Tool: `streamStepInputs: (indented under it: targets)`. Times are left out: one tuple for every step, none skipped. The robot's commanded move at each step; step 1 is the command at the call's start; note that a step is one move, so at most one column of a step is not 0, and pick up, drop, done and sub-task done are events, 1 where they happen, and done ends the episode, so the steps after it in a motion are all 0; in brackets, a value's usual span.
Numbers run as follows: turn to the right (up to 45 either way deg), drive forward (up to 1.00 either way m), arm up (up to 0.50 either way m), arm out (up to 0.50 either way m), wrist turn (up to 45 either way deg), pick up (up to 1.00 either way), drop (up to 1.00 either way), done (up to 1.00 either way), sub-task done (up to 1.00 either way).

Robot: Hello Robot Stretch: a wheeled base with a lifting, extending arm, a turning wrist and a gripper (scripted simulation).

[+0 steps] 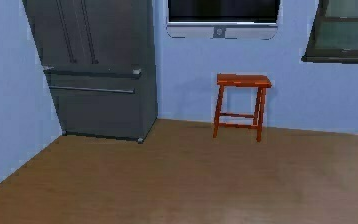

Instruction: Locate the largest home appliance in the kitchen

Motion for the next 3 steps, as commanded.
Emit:
streamStepInputs:
  targets:
    - [-9.0,0.0,0.0,0.0,0.0,0.0,0.0,0.0,0.0]
    - [0.0,0.9,0.0,0.0,0.0,0.0,0.0,0.0,0.0]
    - [-45.0,0.0,0.0,0.0,0.0,0.0,0.0,0.0,0.0]
